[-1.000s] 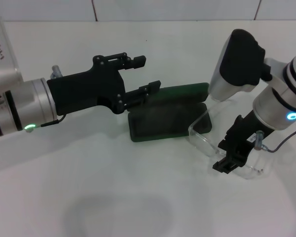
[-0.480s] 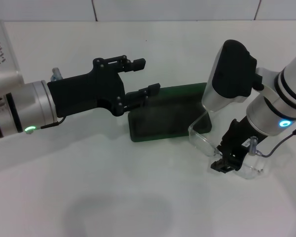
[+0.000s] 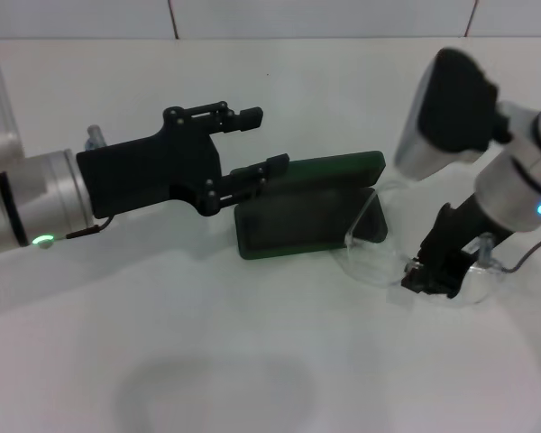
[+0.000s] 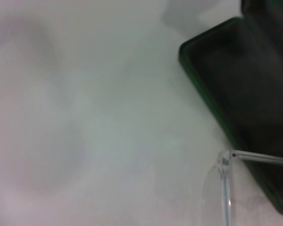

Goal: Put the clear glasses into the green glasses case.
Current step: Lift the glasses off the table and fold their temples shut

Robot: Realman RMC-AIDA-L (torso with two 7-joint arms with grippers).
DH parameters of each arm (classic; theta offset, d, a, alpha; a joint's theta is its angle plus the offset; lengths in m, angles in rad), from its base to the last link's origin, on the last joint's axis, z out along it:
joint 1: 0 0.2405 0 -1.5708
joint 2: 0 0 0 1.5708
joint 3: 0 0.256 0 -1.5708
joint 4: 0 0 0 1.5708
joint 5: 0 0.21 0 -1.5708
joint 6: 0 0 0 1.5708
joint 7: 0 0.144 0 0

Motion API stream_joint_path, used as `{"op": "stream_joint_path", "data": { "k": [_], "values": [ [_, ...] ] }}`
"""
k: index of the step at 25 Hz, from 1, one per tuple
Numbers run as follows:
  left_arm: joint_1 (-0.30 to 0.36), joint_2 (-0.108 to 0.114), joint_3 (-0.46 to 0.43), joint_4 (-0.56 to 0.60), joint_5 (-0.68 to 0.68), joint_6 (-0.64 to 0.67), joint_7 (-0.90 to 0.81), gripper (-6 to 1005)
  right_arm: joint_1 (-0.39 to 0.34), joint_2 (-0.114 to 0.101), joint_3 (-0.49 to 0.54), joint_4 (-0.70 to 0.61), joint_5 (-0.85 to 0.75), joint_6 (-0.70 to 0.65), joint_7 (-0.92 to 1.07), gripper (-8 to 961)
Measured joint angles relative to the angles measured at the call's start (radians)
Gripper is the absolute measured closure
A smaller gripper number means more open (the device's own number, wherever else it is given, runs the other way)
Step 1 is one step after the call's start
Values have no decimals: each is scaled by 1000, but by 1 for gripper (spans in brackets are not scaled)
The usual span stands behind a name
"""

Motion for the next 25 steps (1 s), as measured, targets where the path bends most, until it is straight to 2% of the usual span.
{"op": "stream_joint_path", "data": {
  "k": [5, 7, 9, 13, 17, 21, 25],
  "values": [
    [8, 1, -43, -7, -3, 69, 0, 400, -94, 0, 188, -164, 39, -100, -74, 821],
    [17, 0, -59, -10, -15, 99, 0, 401, -142, 0, 263, -218, 116, -104, -148, 826],
    [20, 0, -64, -13, -19, 110, 0, 401, -187, 3, 321, -218, 233, -88, -283, 829],
    [-8, 2, -71, -72, -48, 178, -13, 401, -261, 4, 361, -58, 519, -3, -690, 828],
    [-34, 3, -113, -127, -77, 276, -14, 402, -272, -1, 379, 179, 713, 31, -1056, 828],
    [-83, 3, -153, -187, -80, 385, -14, 402, -254, 0, 399, 353, 781, 19, -1282, 828],
    [-136, 5, -158, -243, -80, 415, -35, 400, -253, 4, 382, 395, 801, -28, -1427, 828]
  ]
}}
